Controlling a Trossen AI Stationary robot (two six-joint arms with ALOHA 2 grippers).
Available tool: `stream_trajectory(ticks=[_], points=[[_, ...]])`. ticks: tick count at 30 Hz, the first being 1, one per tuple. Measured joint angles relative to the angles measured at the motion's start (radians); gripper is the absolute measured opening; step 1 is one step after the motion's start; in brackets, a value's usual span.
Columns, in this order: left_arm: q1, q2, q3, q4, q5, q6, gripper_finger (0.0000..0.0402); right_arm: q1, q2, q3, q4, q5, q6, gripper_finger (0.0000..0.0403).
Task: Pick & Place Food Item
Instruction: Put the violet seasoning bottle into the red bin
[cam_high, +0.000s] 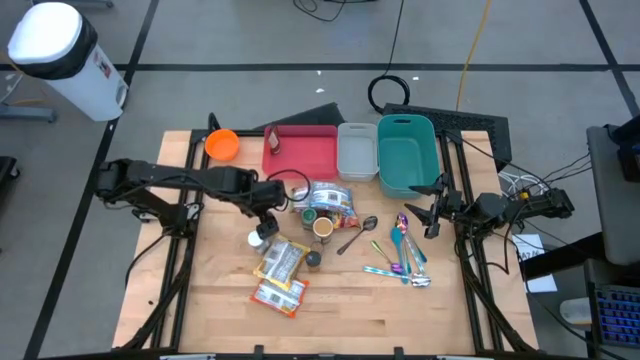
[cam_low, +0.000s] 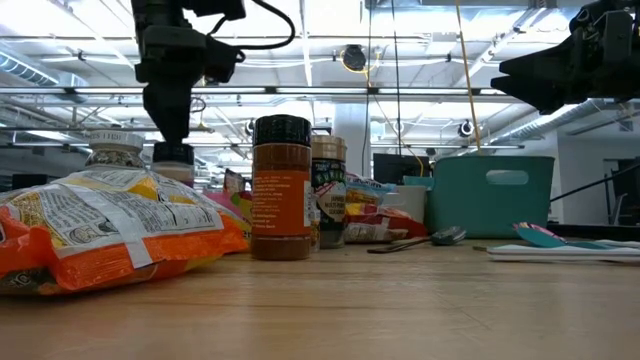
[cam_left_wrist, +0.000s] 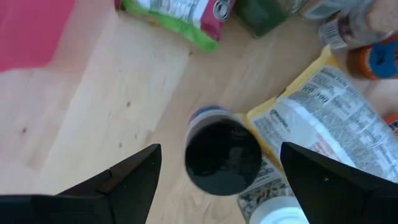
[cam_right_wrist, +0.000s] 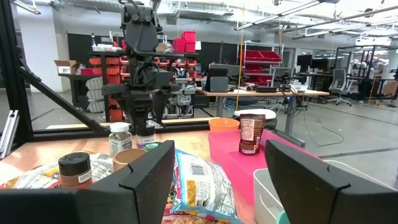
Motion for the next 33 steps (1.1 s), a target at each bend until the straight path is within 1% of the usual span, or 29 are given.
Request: stream_trajectory(ticks=[9, 14, 20, 33], points=[[0.005, 0.000, -0.009, 0.001, -0.012, -0.049, 0.0335, 0.000, 0.000, 0.000, 0.000, 0.000, 0.000, 0.0242], [0.003, 0.000, -0.016, 0.002, 0.009, -0.059, 0.0335, 0.000, 0.000, 0.000, 0.000, 0.000, 0.000, 0.0242], [0.003, 0.001, -0.016, 0.004, -0.024, -0.055, 0.0335, 0.000, 0.000, 0.000, 0.000, 0.000, 0.000, 0.0242], [-0.003, 0.085, -0.018, 0.002, -0.013, -0.005, 0.0335, 0.000, 0.000, 0.000, 0.000, 0.000, 0.000, 0.0242]])
